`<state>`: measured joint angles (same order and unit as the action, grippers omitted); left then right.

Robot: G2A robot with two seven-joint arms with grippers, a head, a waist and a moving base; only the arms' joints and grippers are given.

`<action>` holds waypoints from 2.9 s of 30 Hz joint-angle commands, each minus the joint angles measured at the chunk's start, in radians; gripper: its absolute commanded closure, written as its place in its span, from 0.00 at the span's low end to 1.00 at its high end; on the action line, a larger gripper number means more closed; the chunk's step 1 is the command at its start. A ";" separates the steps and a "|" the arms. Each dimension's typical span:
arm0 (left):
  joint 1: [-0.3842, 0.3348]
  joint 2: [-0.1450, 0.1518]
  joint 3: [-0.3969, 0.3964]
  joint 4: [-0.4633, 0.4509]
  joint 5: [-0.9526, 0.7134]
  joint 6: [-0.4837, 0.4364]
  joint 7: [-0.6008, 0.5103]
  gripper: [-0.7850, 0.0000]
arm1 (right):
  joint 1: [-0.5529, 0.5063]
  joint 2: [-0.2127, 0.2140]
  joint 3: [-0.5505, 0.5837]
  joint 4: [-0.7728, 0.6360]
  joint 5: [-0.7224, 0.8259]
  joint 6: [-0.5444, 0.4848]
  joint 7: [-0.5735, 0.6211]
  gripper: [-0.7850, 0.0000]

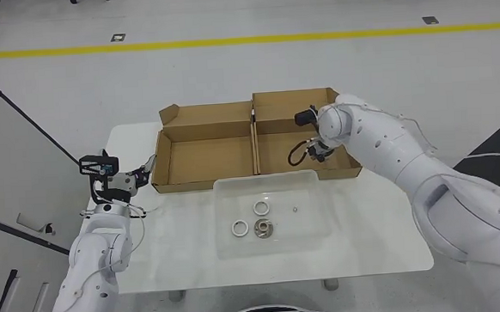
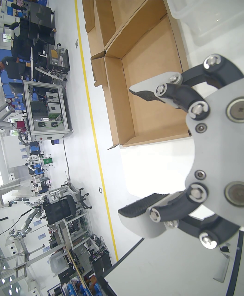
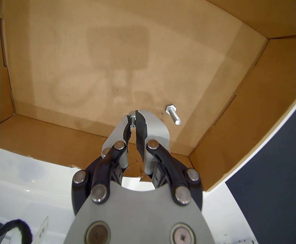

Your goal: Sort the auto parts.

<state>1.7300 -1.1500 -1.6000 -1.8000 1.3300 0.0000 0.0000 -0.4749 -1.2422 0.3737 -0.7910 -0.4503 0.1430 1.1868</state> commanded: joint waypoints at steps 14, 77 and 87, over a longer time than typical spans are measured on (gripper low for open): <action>0.000 0.000 0.000 0.000 0.000 0.000 0.000 0.00 | -0.006 -0.023 0.041 0.050 0.020 -0.043 0.002 0.56; 0.000 0.000 0.000 0.000 0.000 0.000 0.000 0.00 | -0.050 0.337 0.138 -1.040 0.164 -0.383 0.349 0.00; 0.000 0.000 0.000 0.000 0.000 0.000 0.000 0.00 | 0.014 0.313 0.030 -0.999 0.193 -0.389 0.349 0.00</action>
<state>1.7300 -1.1500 -1.6000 -1.8000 1.3300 0.0000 0.0000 -0.4612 -0.9289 0.4038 -1.7901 -0.2571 -0.2455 1.5359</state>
